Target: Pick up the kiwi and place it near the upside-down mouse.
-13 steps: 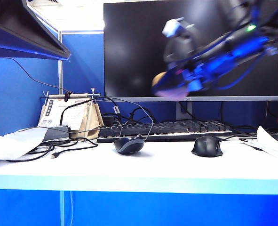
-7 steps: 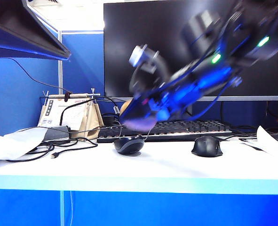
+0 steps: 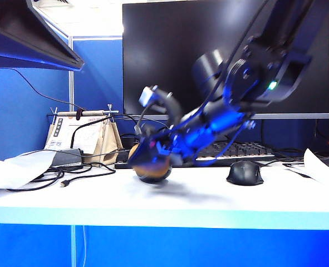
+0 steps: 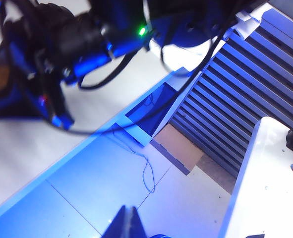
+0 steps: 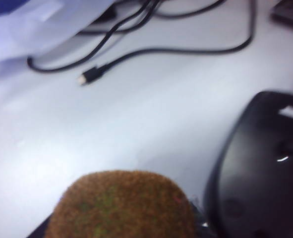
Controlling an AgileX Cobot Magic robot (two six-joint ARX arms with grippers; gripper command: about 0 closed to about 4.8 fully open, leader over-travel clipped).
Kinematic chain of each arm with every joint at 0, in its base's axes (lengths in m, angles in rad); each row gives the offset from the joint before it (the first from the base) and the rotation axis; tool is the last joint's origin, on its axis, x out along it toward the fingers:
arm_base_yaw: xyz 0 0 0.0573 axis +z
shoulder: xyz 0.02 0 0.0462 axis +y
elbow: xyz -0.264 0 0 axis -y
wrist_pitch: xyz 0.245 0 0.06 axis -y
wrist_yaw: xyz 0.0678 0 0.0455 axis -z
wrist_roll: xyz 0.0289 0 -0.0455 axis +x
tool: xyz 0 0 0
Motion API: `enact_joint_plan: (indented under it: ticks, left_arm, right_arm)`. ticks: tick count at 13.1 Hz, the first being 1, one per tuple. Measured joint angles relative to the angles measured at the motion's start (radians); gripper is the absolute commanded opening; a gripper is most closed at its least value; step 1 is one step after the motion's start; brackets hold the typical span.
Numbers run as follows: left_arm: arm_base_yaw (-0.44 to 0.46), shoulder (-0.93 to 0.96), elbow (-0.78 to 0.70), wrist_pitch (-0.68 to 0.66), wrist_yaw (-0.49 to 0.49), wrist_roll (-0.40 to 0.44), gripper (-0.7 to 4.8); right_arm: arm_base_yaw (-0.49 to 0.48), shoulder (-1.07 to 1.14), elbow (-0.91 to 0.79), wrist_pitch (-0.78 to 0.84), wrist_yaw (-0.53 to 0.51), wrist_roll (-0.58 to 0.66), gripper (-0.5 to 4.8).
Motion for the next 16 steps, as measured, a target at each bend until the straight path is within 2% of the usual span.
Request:
enact_joint_plan:
  ticks: [9,10,12,13,14,16]
  left_arm:
    - [0.000,0.000,0.000,0.000,-0.001,0.012,-0.01]
    - [0.000,0.000,0.000,0.000,-0.001,0.012,-0.01]
    - [0.000,0.000,0.000,0.000,0.000,0.012,-0.01]
    - [0.000,0.000,0.000,0.000,0.000,0.012,-0.01]
    - [0.000,0.000,0.000,0.000,0.000,0.012,-0.01]
    - [0.000,0.000,0.000,-0.001,0.000,0.012,-0.01]
  right_arm:
    - [0.007,0.059,0.007,0.004,-0.001,0.000,2.44]
    - [0.007,0.059,0.008,0.000,-0.001,0.000,2.84]
    - [0.007,0.059,0.009,-0.005,0.000,0.001,2.89]
    - [0.007,0.059,0.010,-0.008,0.003,0.001,3.51]
    - [0.007,0.060,0.009,-0.035,0.024,-0.002,4.65]
    - [0.010,0.056,0.011,-0.039,0.070,-0.002,4.69]
